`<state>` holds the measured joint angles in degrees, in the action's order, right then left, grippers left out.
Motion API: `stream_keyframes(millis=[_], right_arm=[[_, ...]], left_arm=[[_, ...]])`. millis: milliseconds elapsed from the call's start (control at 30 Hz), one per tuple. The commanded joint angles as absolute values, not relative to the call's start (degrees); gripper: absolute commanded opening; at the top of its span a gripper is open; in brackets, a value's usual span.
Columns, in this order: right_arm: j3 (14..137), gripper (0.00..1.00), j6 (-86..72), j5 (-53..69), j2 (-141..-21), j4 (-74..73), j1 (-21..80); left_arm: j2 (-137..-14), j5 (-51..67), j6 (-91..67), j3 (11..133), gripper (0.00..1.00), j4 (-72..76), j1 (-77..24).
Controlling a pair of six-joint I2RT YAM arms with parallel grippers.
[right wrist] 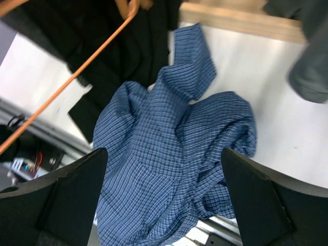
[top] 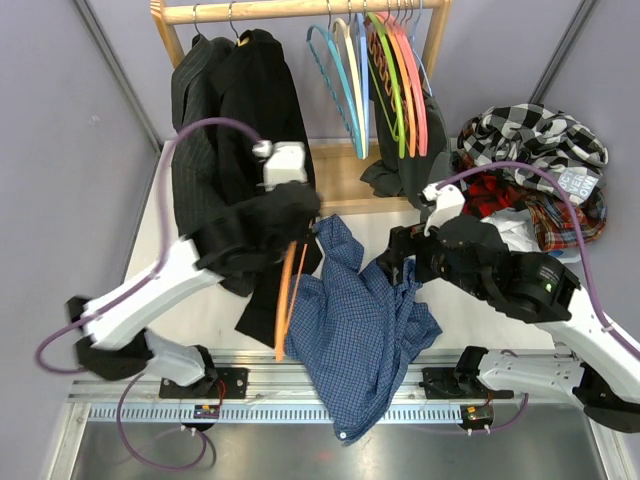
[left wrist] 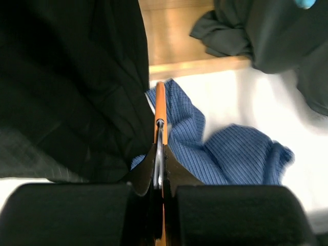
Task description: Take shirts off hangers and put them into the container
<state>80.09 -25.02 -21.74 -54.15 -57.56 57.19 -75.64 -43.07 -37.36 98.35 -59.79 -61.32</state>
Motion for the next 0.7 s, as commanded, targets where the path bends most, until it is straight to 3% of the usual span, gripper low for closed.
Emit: stream_keyframes(millis=[0, 300, 667], right_arm=[[82.61, 0.99, -21.27, -11.87, -55.37, -53.79, 57.66], [85.34, 1.0, -22.32, -8.88, -55.99, -50.98, 58.62], [79.19, 0.99, -25.75, -9.75, -57.13, -45.62, 60.38]], left_arm=[[-84.87, -57.3, -35.95, 108.0, 0.0, -55.54, -63.02], [-103.08, -60.56, -34.01, 123.04, 0.0, -55.11, -62.32], [-111.8, -58.62, -32.79, 137.29, 0.0, -54.94, -60.56]])
